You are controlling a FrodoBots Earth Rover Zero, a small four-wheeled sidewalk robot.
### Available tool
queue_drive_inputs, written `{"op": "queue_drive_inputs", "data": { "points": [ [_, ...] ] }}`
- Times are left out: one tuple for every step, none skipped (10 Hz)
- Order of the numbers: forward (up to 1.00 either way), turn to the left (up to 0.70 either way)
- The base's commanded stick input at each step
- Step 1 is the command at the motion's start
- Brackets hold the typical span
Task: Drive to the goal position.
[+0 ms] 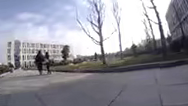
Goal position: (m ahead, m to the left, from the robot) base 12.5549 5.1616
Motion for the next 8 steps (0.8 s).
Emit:
{"op": "queue_drive_inputs", "data": {
  "points": [
    [0.05,0.70],
    [0.26,0.59],
    [0.70,0.00],
    [0.70,0.00],
    [0.70,0.00],
    [0.70,0.00],
    [0.70,0.00],
    [0.70,0.00]
  ]
}}
